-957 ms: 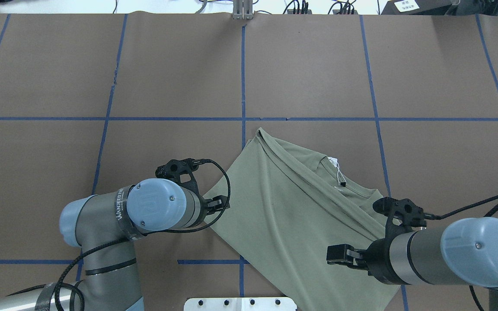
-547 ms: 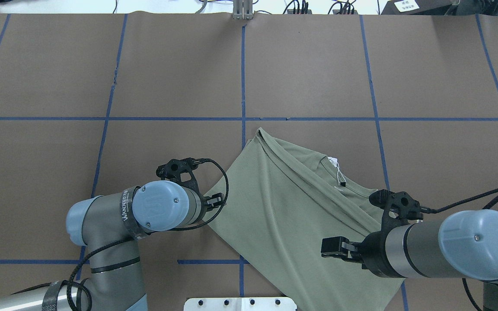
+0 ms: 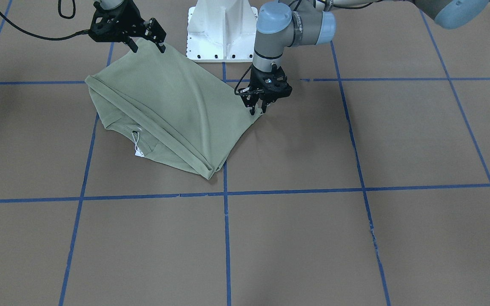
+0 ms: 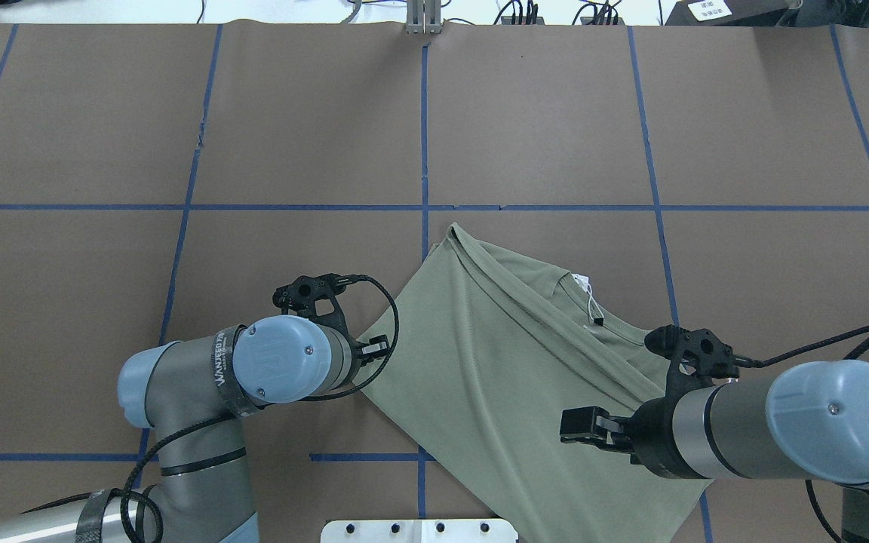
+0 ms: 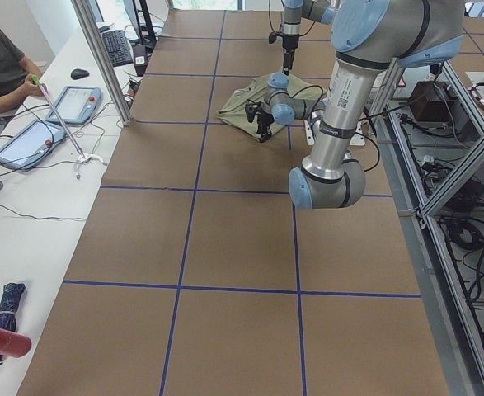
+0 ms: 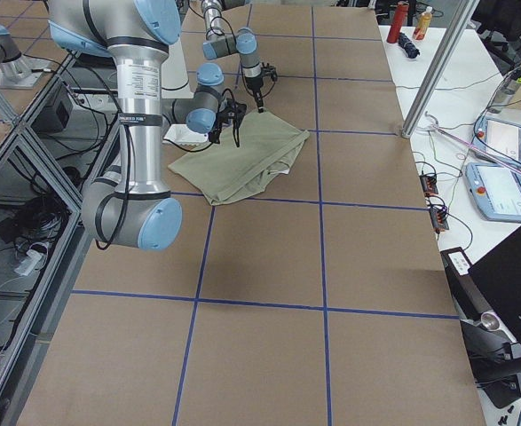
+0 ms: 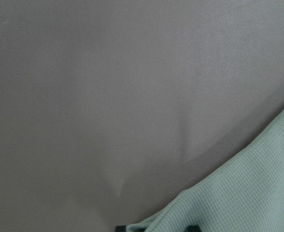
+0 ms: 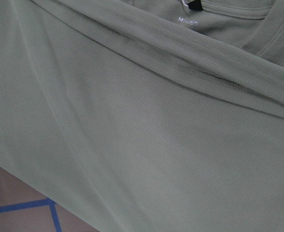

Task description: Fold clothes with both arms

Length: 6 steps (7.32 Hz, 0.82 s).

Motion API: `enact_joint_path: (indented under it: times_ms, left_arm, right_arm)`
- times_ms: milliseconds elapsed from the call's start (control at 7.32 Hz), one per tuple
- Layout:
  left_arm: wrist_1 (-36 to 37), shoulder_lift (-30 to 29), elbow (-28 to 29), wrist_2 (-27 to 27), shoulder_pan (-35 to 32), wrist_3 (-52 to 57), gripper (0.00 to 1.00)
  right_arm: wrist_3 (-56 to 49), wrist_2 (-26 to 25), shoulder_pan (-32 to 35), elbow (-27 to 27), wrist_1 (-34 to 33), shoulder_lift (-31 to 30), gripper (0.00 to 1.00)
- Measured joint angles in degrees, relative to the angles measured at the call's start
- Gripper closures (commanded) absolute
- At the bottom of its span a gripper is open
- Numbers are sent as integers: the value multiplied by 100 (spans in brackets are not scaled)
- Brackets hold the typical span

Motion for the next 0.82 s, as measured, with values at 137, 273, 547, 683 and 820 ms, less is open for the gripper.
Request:
enact_joint_path:
  times_ms: [137, 273, 547, 683, 820]
  left_arm:
    - [-9, -8, -14, -13, -5, 10, 100]
    - [-10, -26, -35, -35, -44, 15, 100]
    - [4, -77, -31, -130, -341, 44, 100]
    - [6, -128, 37, -175, -607, 191, 100]
    - [-16, -216, 228, -193, -894, 434, 100]
  right_arm:
    - [0, 2, 29, 3, 0, 5, 0]
    - [0, 3, 60, 6, 0, 7, 0]
    - [2, 0, 141, 22, 0, 3, 0]
    - [5, -6, 217, 45, 0, 3, 0]
    - [8, -6, 306, 72, 0, 8, 0]
